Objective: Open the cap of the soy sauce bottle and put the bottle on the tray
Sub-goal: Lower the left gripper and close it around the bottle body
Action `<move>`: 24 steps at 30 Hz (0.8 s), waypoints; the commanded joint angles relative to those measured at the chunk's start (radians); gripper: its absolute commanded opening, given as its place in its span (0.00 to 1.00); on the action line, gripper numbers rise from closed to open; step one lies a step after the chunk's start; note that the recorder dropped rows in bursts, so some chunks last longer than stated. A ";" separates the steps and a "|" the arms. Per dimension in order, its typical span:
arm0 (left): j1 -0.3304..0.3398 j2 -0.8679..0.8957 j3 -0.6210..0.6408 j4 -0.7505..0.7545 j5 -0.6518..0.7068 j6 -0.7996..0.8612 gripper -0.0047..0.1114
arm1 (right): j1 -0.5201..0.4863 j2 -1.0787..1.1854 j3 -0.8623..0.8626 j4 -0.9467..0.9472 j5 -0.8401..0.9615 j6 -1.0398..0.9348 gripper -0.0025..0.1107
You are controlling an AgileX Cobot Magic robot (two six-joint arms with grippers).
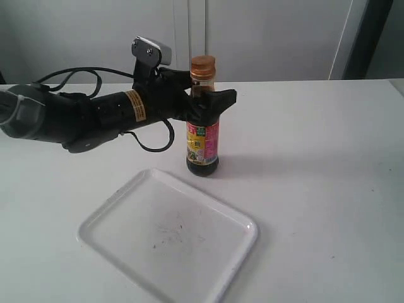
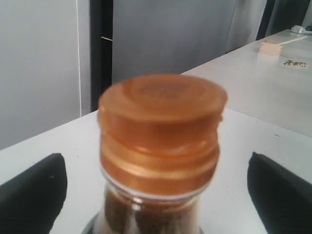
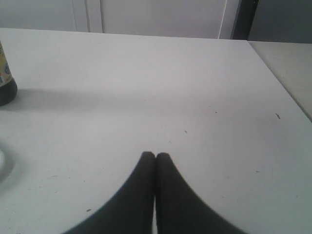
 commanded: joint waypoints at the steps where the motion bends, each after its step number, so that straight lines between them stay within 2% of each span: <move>1: -0.002 0.022 -0.005 0.005 -0.017 -0.009 0.92 | -0.008 -0.007 0.005 -0.007 0.000 0.000 0.02; 21: -0.002 0.142 -0.005 0.010 -0.081 0.029 0.92 | -0.008 -0.007 0.005 -0.007 0.000 0.000 0.02; 23: -0.002 0.152 -0.005 0.017 -0.097 0.048 0.89 | -0.008 -0.007 0.005 -0.007 0.000 0.000 0.02; 24: -0.002 0.154 -0.005 0.027 -0.107 0.059 0.84 | -0.008 -0.007 0.005 -0.007 0.000 0.000 0.02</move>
